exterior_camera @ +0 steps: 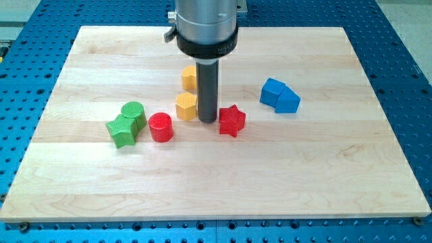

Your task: Push the yellow hexagon towards the yellow heart

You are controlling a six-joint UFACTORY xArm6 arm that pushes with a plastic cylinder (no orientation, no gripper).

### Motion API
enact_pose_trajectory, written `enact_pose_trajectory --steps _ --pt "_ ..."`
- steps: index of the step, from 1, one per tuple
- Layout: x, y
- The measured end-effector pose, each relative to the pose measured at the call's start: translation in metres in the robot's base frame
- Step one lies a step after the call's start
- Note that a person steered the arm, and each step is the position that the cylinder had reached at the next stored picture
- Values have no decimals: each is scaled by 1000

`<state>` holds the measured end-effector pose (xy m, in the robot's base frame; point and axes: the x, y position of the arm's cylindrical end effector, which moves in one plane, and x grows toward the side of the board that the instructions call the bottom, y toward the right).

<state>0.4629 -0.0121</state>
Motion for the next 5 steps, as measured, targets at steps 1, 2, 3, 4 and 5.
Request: enact_pose_trajectory --steps 1,2,3,4,5 --pt "19 -22" --pt "27 -41" --pt "8 -54" --pt "-27 -53" --pt "-43 -53"
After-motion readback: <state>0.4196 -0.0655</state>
